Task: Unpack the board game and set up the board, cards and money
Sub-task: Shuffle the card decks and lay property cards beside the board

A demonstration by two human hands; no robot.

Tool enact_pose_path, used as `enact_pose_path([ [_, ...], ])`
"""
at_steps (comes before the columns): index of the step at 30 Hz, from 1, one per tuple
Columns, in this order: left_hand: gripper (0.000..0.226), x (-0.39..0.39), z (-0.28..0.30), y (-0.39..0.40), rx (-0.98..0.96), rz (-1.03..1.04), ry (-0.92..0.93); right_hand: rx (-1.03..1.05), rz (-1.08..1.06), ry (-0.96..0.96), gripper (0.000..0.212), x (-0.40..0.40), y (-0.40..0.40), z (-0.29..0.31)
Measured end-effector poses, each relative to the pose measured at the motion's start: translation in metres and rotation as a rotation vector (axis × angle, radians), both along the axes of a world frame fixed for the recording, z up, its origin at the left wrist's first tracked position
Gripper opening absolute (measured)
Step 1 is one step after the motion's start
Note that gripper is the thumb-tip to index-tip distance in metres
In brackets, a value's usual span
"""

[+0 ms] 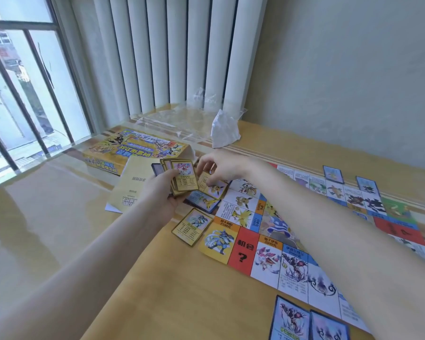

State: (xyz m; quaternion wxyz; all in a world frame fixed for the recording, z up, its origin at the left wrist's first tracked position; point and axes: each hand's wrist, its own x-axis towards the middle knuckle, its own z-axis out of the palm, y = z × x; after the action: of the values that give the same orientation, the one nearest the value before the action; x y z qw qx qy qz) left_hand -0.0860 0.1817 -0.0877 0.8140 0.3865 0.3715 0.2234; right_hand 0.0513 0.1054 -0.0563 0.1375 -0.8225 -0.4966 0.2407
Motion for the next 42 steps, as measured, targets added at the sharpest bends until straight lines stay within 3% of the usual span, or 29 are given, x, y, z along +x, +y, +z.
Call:
enact_pose_path([
  [4,0.002,0.000,-0.003,-0.003,-0.040,-0.033,0.032,0.013,0.001,0.015,0.034,0.000,0.000,-0.007],
  [7,0.008,0.002,-0.002,-0.003,-0.027,-0.038,0.053,0.038,-0.004,0.018,0.037,0.002,-0.004,-0.010],
  [10,0.010,0.003,0.003,-0.004,-0.016,-0.041,0.056,0.277,-0.167,0.042,0.024,0.012,-0.013,-0.001],
  [12,0.009,0.004,0.004,-0.003,-0.023,-0.037,0.040,0.416,-0.353,-0.112,0.022,0.027,-0.022,0.006],
  [14,0.006,0.008,0.005,-0.003,-0.032,-0.026,0.021,0.376,-0.409,-0.230,0.027,0.037,-0.032,0.004],
  [19,0.007,0.018,0.010,-0.010,-0.064,-0.033,-0.019,0.172,-0.214,-0.174,0.044,0.038,-0.039,-0.028],
  [23,0.016,0.020,0.011,-0.010,-0.062,-0.038,-0.026,0.197,-0.188,-0.161,0.053,0.043,-0.043,-0.035],
  [30,0.012,0.019,0.011,-0.009,-0.064,-0.024,-0.030,0.332,-0.213,-0.079,0.051,0.041,-0.043,-0.028],
  [35,0.016,0.019,0.009,-0.009,-0.061,-0.034,-0.037,0.252,-0.137,-0.073,0.063,0.032,-0.042,-0.034],
  [42,0.013,0.018,0.007,-0.008,-0.063,-0.026,-0.027,0.231,-0.167,-0.105,0.060,0.036,-0.043,-0.033],
])
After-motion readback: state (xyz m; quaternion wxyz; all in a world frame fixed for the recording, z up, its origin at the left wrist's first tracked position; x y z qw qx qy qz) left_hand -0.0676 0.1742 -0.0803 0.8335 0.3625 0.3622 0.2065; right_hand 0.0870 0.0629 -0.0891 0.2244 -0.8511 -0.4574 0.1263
